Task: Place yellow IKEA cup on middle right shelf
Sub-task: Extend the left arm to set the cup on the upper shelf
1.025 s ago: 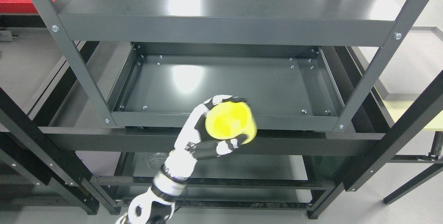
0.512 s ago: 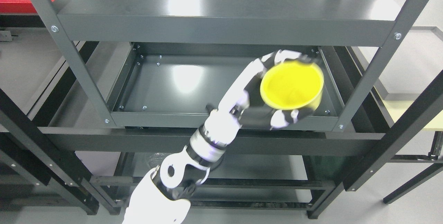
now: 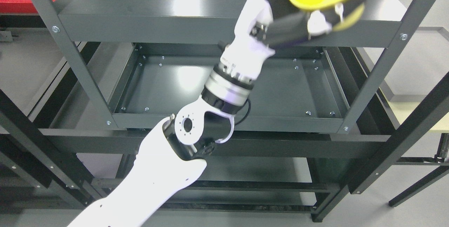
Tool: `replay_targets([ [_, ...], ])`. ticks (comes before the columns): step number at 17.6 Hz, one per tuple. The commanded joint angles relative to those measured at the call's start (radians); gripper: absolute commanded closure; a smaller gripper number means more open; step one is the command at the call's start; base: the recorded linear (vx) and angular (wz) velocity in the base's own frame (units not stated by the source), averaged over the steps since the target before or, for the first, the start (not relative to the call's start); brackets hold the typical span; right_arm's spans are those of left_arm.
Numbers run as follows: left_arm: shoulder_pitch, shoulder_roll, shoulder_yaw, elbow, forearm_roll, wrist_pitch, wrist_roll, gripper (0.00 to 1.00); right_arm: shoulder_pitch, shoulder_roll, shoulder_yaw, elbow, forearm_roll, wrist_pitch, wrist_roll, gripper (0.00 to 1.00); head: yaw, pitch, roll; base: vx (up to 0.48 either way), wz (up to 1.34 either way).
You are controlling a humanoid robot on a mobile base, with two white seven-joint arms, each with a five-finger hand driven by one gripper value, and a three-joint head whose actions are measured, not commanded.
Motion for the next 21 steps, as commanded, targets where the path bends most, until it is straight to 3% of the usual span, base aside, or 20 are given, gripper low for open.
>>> replay_targets([
  [1, -0.143, 0.015, 0.032, 0.0, 0.01, 0.204, 0.264, 1.0, 0.014, -0.017, 0.017, 0.0, -0.025, 0.001, 0.001, 0.01, 0.0, 0.0, 0.0, 0.0, 0.0],
  [4, -0.241, 0.015, 0.088, 0.065, -0.051, 0.42, 0.445, 1.0, 0.014, -0.017, 0.017, 0.0, -0.025, 0.001, 0.001, 0.01, 0.0, 0.0, 0.0, 0.0, 0.0],
  [9, -0.37, 0.015, 0.115, 0.247, -0.137, 0.649, 0.461, 1.0, 0.014, -0.017, 0.017, 0.0, -0.025, 0.001, 0.001, 0.01, 0.0, 0.0, 0.0, 0.0, 0.0],
  [16, -0.276, 0.015, 0.155, 0.362, -0.134, 0.678, 0.4, 0.97, 0.014, -0.017, 0.017, 0.0, -0.025, 0.001, 0.001, 0.01, 0.0, 0.0, 0.0, 0.0, 0.0],
  [21, -0.183, 0.015, 0.164, 0.362, -0.13, 0.675, 0.329, 0.88, 0.014, -0.017, 0.017, 0.0, -0.025, 0.001, 0.001, 0.01, 0.0, 0.0, 0.0, 0.0, 0.0],
])
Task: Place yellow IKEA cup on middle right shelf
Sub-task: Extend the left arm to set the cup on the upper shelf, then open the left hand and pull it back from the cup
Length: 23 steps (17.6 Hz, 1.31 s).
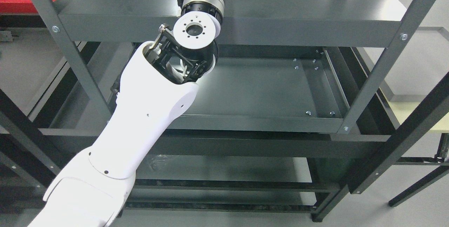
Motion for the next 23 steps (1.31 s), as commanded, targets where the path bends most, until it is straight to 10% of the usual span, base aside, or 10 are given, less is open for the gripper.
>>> replay_targets([
  [1, 0.075, 0.017, 0.053, 0.101, -0.003, -0.002, -0.057, 0.82, 0.014, -0.017, 0.017, 0.0, -0.025, 0.001, 0.001, 0.01, 0.0, 0.0, 0.0, 0.0, 0.0],
  [5, 0.071, 0.017, 0.079, 0.098, -0.006, -0.002, -0.151, 0.35, 0.014, -0.017, 0.017, 0.0, -0.025, 0.001, 0.001, 0.01, 0.0, 0.0, 0.0, 0.0, 0.0],
  [9, 0.065, 0.017, 0.114, 0.082, -0.013, -0.002, -0.203, 0.14, 0.014, -0.017, 0.017, 0.0, -0.025, 0.001, 0.001, 0.01, 0.0, 0.0, 0.0, 0.0, 0.0],
  [23, 0.043, 0.064, 0.252, -0.019, -0.012, -0.002, -0.252, 0.09, 0.014, -0.017, 0.017, 0.0, -0.025, 0.001, 0.001, 0.01, 0.0, 0.0, 0.0, -0.003, -0.02],
])
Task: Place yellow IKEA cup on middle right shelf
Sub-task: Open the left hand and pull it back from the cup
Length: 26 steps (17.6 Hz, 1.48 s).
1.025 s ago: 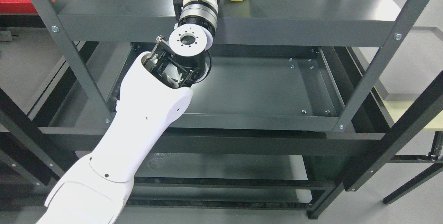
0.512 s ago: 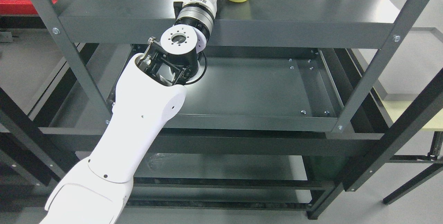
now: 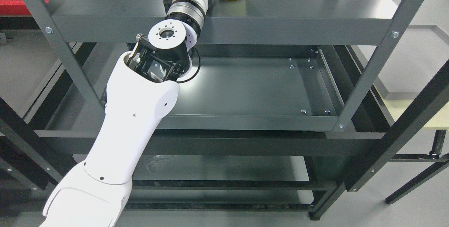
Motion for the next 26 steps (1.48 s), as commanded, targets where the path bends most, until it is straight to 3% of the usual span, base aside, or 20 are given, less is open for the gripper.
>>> replay_targets([
  [1, -0.02, 0.06, 0.106, -0.056, 0.0, -0.02, -0.033, 0.09, 0.014, -0.017, 0.017, 0.0, -0.025, 0.001, 0.001, 0.01, 0.0, 0.0, 0.0, -0.002, -0.02],
  [13, -0.027, 0.083, 0.163, -0.15, 0.013, -0.023, -0.156, 0.09, 0.014, -0.017, 0.017, 0.0, -0.025, 0.001, 0.001, 0.01, 0.0, 0.0, 0.0, 0.001, 0.01],
  [21, -0.011, 0.202, 0.174, -0.236, 0.027, -0.023, -0.429, 0.06, 0.014, -0.017, 0.017, 0.0, -0.025, 0.001, 0.001, 0.01, 0.0, 0.0, 0.0, 0.0, 0.0],
  [26, 0.006, 0.279, 0.18, -0.263, 0.05, -0.043, -0.731, 0.03, 0.014, -0.017, 0.017, 0.0, -0.025, 0.001, 0.001, 0.01, 0.0, 0.0, 0.0, 0.0, 0.0],
])
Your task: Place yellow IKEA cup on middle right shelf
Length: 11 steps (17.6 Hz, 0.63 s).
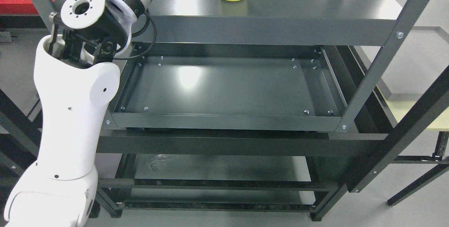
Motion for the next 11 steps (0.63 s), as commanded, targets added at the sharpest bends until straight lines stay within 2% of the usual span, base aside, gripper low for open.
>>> replay_targets([
  [1, 0.013, 0.128, 0.027, -0.082, 0.025, -0.039, -0.207, 0.03, 0.014, -0.017, 0.017, 0.0, -0.025, 0.003, 0.001, 0.01, 0.0, 0.0, 0.0, 0.0, 0.0],
  [4, 0.045, 0.133, 0.005, -0.1, 0.095, -0.108, -0.437, 0.03, 0.014, -0.017, 0.017, 0.0, -0.025, 0.003, 0.001, 0.01, 0.0, 0.0, 0.0, 0.0, 0.0],
  [6, 0.077, 0.127, -0.056, -0.1, 0.107, -0.149, -0.579, 0.03, 0.014, -0.017, 0.017, 0.0, -0.025, 0.003, 0.001, 0.01, 0.0, 0.0, 0.0, 0.0, 0.0],
  [8, 0.142, 0.11, -0.134, -0.102, 0.107, -0.227, -0.64, 0.03, 0.014, -0.017, 0.017, 0.0, -0.025, 0.003, 0.001, 0.01, 0.0, 0.0, 0.0, -0.006, 0.0],
  [11, 0.252, 0.105, -0.293, -0.101, 0.104, -0.328, -0.64, 0.03, 0.014, -0.017, 0.017, 0.0, -0.025, 0.003, 0.001, 0.01, 0.0, 0.0, 0.0, -0.013, 0.0],
])
